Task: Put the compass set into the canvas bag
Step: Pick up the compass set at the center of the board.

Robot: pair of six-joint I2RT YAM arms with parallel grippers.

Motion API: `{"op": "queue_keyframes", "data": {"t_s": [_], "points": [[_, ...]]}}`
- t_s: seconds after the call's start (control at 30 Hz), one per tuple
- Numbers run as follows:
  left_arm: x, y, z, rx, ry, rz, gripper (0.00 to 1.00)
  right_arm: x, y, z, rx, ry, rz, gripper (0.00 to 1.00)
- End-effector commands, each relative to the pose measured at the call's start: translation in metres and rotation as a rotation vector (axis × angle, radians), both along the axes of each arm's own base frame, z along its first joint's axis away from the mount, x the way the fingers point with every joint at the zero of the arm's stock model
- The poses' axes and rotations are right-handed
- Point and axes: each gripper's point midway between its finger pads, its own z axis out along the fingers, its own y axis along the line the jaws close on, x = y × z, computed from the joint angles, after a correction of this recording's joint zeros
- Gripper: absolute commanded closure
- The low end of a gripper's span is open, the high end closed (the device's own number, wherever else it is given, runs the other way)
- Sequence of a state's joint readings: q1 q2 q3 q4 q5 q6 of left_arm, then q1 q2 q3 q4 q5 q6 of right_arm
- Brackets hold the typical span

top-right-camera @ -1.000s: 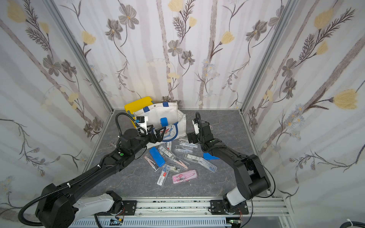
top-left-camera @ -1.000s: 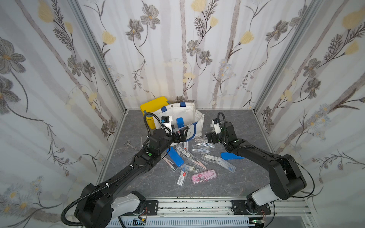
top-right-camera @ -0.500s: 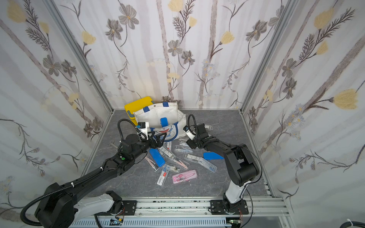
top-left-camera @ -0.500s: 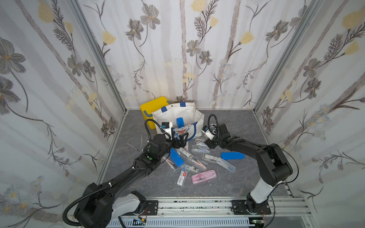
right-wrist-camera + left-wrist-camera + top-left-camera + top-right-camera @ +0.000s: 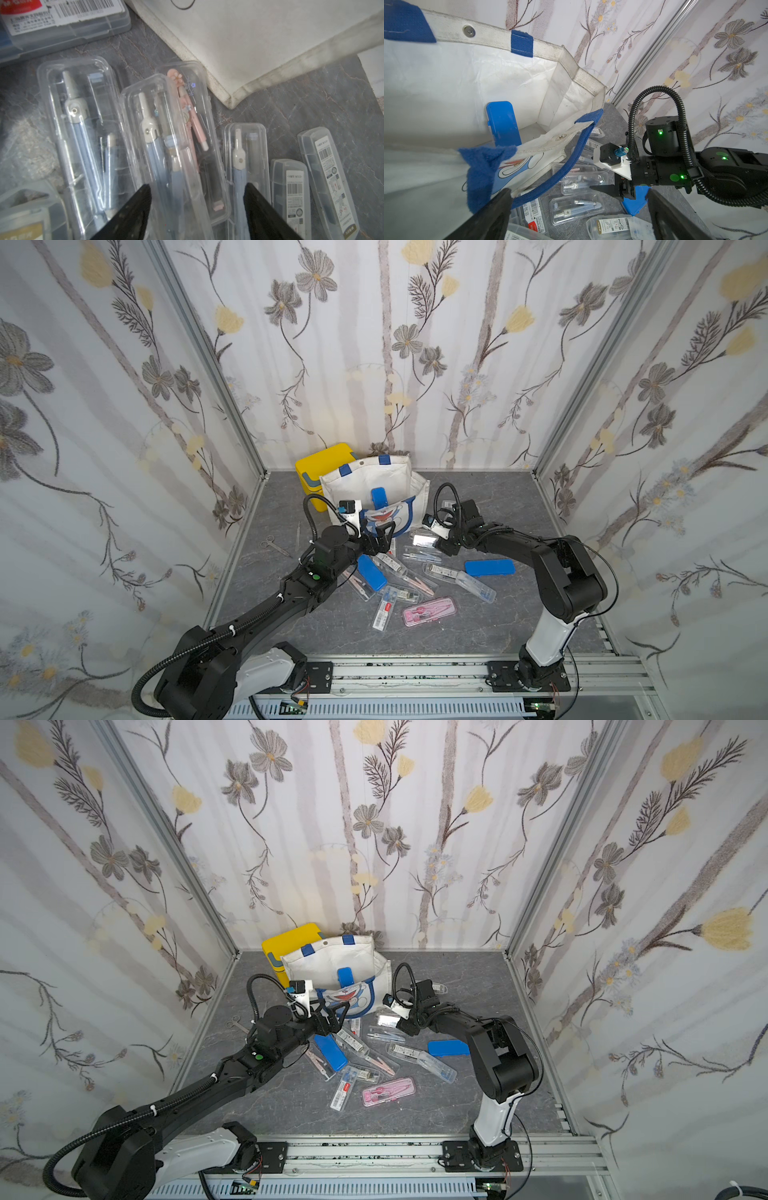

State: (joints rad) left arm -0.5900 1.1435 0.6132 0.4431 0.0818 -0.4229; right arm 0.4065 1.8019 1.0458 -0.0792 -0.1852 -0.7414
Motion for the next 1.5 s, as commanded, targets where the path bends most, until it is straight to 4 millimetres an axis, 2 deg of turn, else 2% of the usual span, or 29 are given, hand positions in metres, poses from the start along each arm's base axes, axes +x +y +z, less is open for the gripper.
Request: {"op": "queue_keyframes", "data": {"t_s": [0.0, 0.2, 0.57, 0.87, 1.03, 1.1, 1.27, 1.47], "points": [[0.002, 0.001, 0.010, -0.032, -0.031, 0.012, 0.00, -0.007, -0.001, -0.009, -0.019, 0.033, 0.031, 0.30], [0.002, 0.001, 0.008, -0.033, -0.025, 0.011, 0.00, -0.011, -0.003, -0.016, -0.027, 0.058, 0.039, 0.31], [0.002, 0.001, 0.006, -0.035, -0.018, 0.016, 0.00, -0.006, -0.008, -0.027, -0.023, 0.091, 0.011, 0.36], [0.003, 0.002, 0.004, -0.034, -0.015, 0.022, 0.00, -0.006, -0.003, -0.015, 0.014, 0.075, 0.026, 0.43], [0.003, 0.002, 0.001, -0.033, -0.010, 0.023, 0.00, -0.008, -0.001, -0.009, 0.032, 0.058, 0.029, 0.55], [0.003, 0.002, 0.001, -0.033, -0.009, 0.022, 0.00, -0.007, 0.000, -0.005, 0.039, 0.047, 0.026, 0.64], [0.004, 0.001, -0.002, -0.028, -0.004, 0.024, 0.00, -0.007, 0.003, 0.001, 0.059, 0.029, 0.035, 0.74], [0.004, 0.001, -0.005, -0.023, 0.002, 0.023, 0.00, -0.012, 0.007, -0.007, 0.056, 0.060, 0.049, 0.75]]}}
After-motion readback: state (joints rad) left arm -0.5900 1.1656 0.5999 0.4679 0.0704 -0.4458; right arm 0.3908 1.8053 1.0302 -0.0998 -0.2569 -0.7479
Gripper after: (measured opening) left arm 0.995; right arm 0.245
